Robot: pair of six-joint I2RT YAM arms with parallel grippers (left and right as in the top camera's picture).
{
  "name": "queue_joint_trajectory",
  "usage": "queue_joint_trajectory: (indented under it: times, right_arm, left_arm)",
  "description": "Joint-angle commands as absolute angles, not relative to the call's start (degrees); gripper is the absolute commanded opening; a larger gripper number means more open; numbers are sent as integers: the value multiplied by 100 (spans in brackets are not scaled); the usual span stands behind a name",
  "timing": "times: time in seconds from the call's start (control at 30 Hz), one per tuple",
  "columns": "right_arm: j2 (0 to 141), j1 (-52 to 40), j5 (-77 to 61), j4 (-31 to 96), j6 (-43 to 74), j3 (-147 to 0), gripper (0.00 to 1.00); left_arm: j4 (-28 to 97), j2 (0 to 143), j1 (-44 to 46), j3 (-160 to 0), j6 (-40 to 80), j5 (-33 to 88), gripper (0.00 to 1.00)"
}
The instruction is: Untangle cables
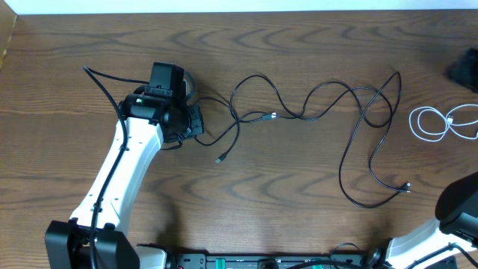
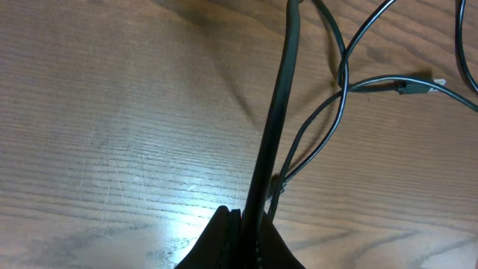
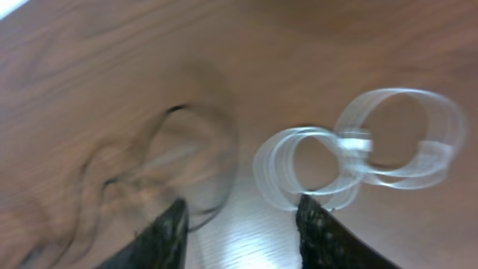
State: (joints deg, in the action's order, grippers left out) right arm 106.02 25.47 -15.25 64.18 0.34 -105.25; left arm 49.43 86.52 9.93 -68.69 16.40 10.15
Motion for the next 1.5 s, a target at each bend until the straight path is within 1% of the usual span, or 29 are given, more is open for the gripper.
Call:
queue_joint_trajectory:
  times: [0.0, 0.13, 0.3, 0.43, 0.6, 0.67, 0.77, 1.07, 1.1, 1.17, 1.3, 1.37, 1.47]
  right_arm:
    - [10578, 2025, -2886, 6746, -1090, -10521, 56]
    - [10578, 1411, -2803, 7063, -1599, -10521, 70]
    - [10589, 554, -2488, 6956, -1409, -10335, 71]
    - [10589, -82, -2412, 6593, -731, -9874, 71]
    - [10589, -856, -2379, 5977, 353, -9148, 70]
    - [10589, -1138, -2250, 5675, 991, -8855, 70]
    - [10589, -1728, -1732, 5043, 2379, -8305, 71]
    - [10589, -2665, -436, 4174, 4998, -7579, 73]
    - [10589, -2790, -161, 4056, 5474, -7500, 77]
    - [10589, -2895, 69, 3916, 5975, -7417, 80]
    - [10589, -3065, 460, 3426, 7098, -7153, 92]
    - [10589, -3120, 458, 2991, 7286, -6984, 91]
    - [10589, -3168, 464, 2349, 7435, -6735, 84]
  left_arm:
    - [4915, 8648, 1000, -6851, 1546, 958, 8]
    - [4875, 8648, 1000, -6851, 1546, 956, 8]
    - [4858, 8648, 1000, -6851, 1546, 954, 8]
    - [4858, 8648, 1000, -6851, 1546, 954, 7]
    - [4858, 8648, 1000, -6851, 1544, 954, 8]
    - [4858, 8648, 1000, -6851, 1546, 954, 7]
    - [4858, 8648, 1000, -6851, 1546, 954, 8]
    - [4860, 8648, 1000, -6851, 1546, 954, 8]
    - [4860, 8648, 1000, -6851, 1546, 956, 8]
    - [4860, 8648, 1000, -6851, 1546, 956, 8]
    - [4862, 8648, 1000, -6851, 1546, 956, 8]
    - [4862, 8648, 1000, -6851, 1546, 956, 8]
    - [4864, 8648, 1000, -6851, 1546, 956, 8]
